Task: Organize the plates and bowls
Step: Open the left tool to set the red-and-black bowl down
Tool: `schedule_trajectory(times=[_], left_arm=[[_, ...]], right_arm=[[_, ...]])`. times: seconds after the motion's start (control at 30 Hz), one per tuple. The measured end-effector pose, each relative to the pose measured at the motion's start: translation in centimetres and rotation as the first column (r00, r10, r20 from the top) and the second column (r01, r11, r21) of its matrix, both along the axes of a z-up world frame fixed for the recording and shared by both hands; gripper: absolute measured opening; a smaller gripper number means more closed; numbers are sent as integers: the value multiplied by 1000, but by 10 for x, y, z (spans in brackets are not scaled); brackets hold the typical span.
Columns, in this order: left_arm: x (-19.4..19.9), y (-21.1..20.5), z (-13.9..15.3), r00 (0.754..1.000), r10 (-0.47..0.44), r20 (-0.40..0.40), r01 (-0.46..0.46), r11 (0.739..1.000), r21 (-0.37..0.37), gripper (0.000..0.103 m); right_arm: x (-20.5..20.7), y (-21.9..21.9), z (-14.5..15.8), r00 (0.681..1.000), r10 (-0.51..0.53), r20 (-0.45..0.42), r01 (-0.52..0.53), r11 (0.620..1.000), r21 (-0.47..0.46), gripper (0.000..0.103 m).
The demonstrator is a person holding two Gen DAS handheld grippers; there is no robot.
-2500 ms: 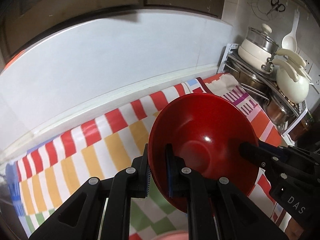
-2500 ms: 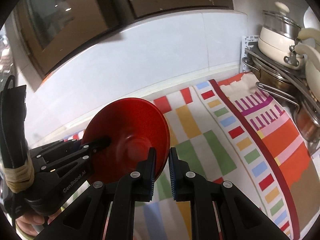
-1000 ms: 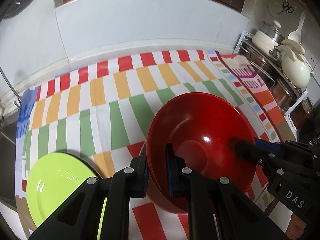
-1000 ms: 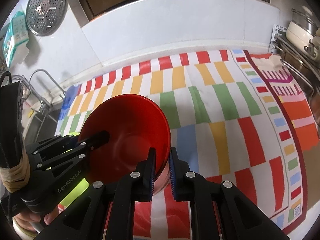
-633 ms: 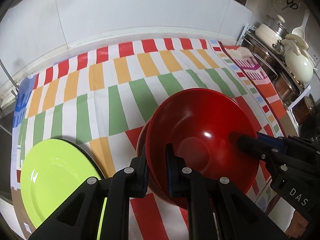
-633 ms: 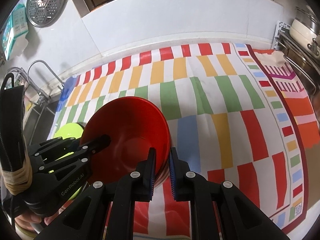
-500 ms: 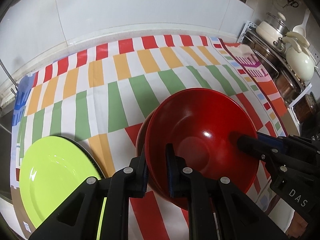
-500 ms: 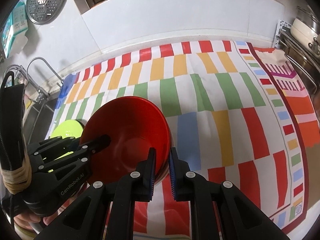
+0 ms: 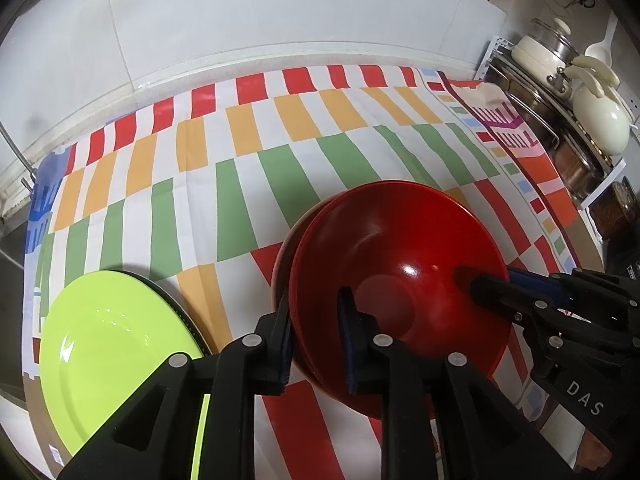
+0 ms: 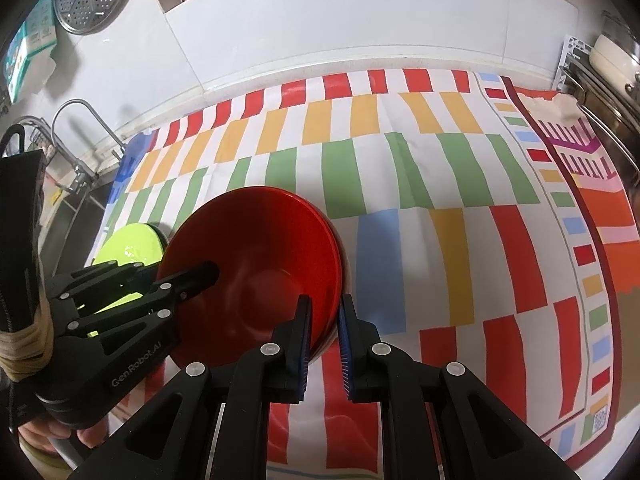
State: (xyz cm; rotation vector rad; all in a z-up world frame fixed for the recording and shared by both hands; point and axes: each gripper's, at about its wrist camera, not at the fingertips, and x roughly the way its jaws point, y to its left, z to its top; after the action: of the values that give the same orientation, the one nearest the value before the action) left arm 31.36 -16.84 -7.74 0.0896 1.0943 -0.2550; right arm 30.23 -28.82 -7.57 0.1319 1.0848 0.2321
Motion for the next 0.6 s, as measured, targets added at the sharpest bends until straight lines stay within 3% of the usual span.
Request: schedule_trajectory(times=[0.2, 0.3, 0.4, 0.47, 0.6], left_arm=[[0, -2, 1, 1000, -20, -5, 20, 1000, -16, 34], [-2, -5, 5, 999, -34, 2, 34, 999, -14, 42], [-6, -6, 11, 999, -43, 16, 44, 999, -9, 51], [-9, -6, 19, 998, -34, 60, 33, 999, 24, 64], [-12, -2, 33, 991, -34, 128, 26, 998, 58, 65]], right_arm=[[0, 1, -1, 1000, 1, -2, -1, 1000, 4, 16], [-2, 0, 0, 1000, 4, 7, -4, 1000, 8, 27], [-5, -2, 5, 999, 7, 35, -7, 1000, 1, 31], [-7, -4, 11, 998, 2, 58, -2, 1000, -3, 34], [-7, -9, 19, 996, -15, 92, 15, 1000, 1, 37]])
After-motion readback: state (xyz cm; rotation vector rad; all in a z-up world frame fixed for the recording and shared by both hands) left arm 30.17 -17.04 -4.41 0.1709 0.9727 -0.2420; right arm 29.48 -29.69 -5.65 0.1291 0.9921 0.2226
